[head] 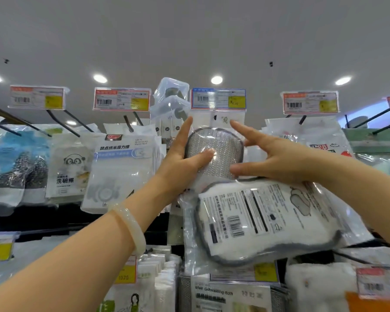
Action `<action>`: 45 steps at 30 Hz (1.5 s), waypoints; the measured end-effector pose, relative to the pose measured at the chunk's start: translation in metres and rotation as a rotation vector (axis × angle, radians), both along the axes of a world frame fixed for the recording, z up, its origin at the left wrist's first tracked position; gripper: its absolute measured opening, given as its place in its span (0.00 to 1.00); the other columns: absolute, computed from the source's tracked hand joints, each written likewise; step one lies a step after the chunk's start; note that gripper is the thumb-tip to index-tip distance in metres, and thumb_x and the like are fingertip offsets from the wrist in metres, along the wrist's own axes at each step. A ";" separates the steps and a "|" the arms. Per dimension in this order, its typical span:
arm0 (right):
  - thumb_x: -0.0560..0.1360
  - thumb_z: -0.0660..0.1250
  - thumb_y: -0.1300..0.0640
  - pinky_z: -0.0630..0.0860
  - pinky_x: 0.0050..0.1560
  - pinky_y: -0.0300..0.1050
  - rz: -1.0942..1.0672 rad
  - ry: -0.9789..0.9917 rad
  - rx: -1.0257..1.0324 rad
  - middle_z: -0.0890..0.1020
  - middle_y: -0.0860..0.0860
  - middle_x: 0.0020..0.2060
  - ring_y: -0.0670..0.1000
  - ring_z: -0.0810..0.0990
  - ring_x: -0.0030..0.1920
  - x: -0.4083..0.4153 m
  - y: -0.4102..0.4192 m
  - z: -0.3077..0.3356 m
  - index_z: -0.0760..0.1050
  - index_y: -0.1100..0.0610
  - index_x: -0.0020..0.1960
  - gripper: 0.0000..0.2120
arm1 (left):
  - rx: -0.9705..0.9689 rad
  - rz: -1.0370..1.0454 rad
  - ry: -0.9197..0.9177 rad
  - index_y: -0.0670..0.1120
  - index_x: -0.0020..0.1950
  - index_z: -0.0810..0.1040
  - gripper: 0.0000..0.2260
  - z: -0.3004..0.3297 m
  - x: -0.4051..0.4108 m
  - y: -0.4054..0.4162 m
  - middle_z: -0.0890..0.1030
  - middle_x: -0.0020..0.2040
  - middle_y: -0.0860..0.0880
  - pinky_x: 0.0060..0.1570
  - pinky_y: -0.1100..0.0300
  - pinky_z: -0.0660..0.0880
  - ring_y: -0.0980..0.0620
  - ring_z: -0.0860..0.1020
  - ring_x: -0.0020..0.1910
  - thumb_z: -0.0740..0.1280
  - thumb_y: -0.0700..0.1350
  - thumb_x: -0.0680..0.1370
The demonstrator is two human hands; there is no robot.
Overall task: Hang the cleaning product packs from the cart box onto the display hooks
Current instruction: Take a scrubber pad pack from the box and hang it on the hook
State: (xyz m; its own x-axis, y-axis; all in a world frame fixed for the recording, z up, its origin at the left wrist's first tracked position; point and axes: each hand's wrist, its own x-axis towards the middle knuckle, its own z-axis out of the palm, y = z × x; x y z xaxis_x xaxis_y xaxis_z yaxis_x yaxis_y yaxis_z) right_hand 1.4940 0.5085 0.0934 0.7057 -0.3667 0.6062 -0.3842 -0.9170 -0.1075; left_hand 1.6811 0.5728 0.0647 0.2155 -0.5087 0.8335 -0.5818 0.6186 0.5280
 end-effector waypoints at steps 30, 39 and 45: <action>0.66 0.69 0.35 0.63 0.65 0.46 -0.106 -0.036 0.008 0.64 0.44 0.74 0.51 0.66 0.71 0.023 -0.025 0.024 0.50 0.40 0.76 0.44 | 0.176 0.284 -0.240 0.58 0.78 0.47 0.48 0.022 0.015 -0.014 0.55 0.78 0.51 0.67 0.59 0.59 0.50 0.58 0.75 0.76 0.48 0.68; 0.69 0.67 0.36 0.61 0.70 0.46 -0.157 -0.024 -0.013 0.62 0.46 0.75 0.51 0.62 0.74 0.050 -0.046 0.009 0.51 0.46 0.77 0.43 | 0.287 0.411 -0.199 0.61 0.77 0.44 0.47 0.015 0.039 -0.058 0.60 0.76 0.47 0.54 0.67 0.71 0.51 0.73 0.60 0.75 0.53 0.70; 0.72 0.67 0.40 0.62 0.68 0.44 -0.148 0.007 -0.076 0.64 0.48 0.74 0.52 0.64 0.73 0.049 -0.044 0.001 0.54 0.47 0.76 0.38 | 0.331 0.465 -0.115 0.56 0.76 0.58 0.35 0.008 0.043 -0.075 0.70 0.71 0.44 0.67 0.45 0.68 0.43 0.68 0.70 0.64 0.63 0.72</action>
State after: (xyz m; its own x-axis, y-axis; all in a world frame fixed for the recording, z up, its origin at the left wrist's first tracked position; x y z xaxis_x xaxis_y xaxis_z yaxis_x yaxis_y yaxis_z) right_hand 1.5434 0.4646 0.0947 0.6515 -0.4205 0.6315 -0.5165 -0.8555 -0.0368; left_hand 1.7239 0.4981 0.0730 0.3965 -0.6196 0.6774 -0.8178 0.0969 0.5673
